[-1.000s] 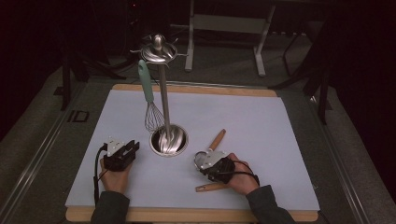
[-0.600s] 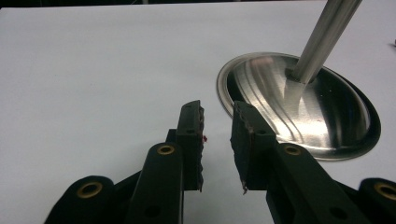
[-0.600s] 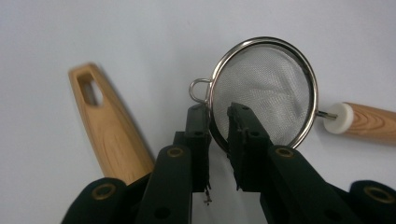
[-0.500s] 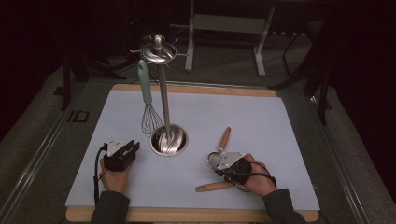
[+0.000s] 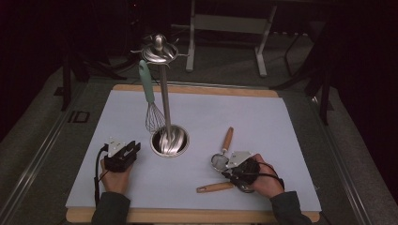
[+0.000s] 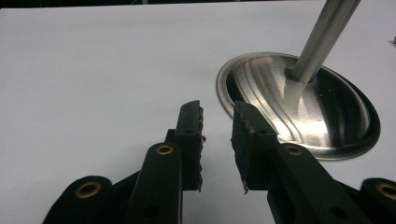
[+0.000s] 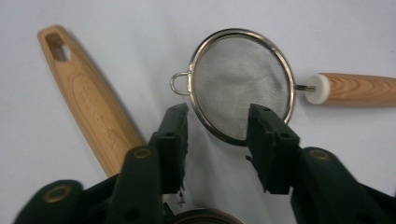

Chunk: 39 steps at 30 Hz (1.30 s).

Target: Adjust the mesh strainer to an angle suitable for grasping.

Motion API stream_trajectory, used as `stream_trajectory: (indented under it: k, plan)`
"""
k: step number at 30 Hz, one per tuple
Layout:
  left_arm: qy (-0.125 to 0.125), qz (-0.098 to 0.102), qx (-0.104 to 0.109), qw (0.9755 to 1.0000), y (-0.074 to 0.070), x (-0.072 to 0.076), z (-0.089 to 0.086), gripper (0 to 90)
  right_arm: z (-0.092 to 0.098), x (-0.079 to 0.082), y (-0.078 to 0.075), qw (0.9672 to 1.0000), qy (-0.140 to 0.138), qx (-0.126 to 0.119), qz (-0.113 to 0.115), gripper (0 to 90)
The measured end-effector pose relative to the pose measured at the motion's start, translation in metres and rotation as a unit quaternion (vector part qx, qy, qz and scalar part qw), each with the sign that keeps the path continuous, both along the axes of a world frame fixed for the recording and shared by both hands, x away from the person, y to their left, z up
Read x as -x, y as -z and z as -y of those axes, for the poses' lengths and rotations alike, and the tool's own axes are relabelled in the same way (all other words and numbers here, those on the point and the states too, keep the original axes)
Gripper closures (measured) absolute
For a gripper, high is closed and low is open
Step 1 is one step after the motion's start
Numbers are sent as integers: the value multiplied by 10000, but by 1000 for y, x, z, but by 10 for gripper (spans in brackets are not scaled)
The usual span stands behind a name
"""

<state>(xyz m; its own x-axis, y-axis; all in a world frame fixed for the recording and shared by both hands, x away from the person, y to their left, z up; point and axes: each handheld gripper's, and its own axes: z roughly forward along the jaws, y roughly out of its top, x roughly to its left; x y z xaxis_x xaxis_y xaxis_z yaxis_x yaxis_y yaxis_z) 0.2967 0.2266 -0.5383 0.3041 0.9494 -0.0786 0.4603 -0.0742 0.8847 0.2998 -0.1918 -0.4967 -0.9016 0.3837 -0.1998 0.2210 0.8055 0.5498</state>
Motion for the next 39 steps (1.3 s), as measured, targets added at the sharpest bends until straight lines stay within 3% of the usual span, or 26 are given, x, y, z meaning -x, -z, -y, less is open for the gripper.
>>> stream_trajectory:
  k: [6,8,9,10,11,12,14,15,16,17,18,19,22,23,24,25,27,28,31,32,37,39]
  plan:
    - [6,2,-7,10000,0,0,0,727,8,-7,-7,9987,297,-400,-78,530]
    - [8,1,-8,10000,0,0,0,726,11,-11,-10,9968,521,-600,-117,528]
    - [8,-1,-5,10000,0,0,0,725,14,-17,-11,9939,768,-778,-156,530]
    - [8,-1,-5,10000,0,0,0,724,14,-17,-11,9939,768,-778,-156,530]
    - [5,5,1,10000,0,0,0,724,14,-23,-12,9910,987,-885,-177,528]
    - [5,5,1,10000,0,0,0,722,14,-23,-12,9910,987,-885,-177,528]
    - [0,6,3,10000,0,0,0,721,13,-31,-11,9880,1181,-976,-195,528]
    - [1,6,5,10000,0,0,0,719,11,-40,-11,9857,1356,-982,-199,526]
    - [1,6,5,10000,0,0,0,719,11,-40,-11,9857,1356,-982,-199,526]
    - [0,4,4,10000,0,0,0,719,8,-49,-10,9825,1530,-1029,-259,526]
    - [3,7,2,10000,0,0,0,719,8,-49,-10,9825,1530,-1029,-259,526]
    - [1,7,3,10000,0,0,0,719,4,-58,-10,9793,1690,-1070,-316,524]
    - [0,4,13,10000,0,0,0,717,0,-66,-8,9766,1837,-1058,-354,516]
    - [10,8,10,10000,0,0,0,716,-3,-72,-6,9728,2004,-1078,-442,489]
    - [10,8,10,10000,0,0,0,715,-3,-72,-6,9728,2004,-1078,-442,489]
    - [9,7,13,10000,0,0,0,715,-6,-74,-2,9695,2130,-1106,-496,461]
    - [9,7,13,10000,0,0,0,715,-7,-75,0,9680,2177,-1125,-534,461]
    - [10,7,4,10000,0,0,0,715,-8,-77,4,9655,2275,-1129,-566,413]
    - [4,10,2,10000,0,0,0,715,-8,-82,7,9597,2491,-1105,-683,383]
    - [4,10,2,10000,0,0,0,715,-8,-82,7,9597,2491,-1105,-683,383]
    - [7,7,-10,10000,0,0,0,716,-6,-87,13,9533,2657,-1138,-875,383]
    - [8,12,-9,10000,0,0,0,716,-6,-87,14,9527,2684,-1115,-887,383]
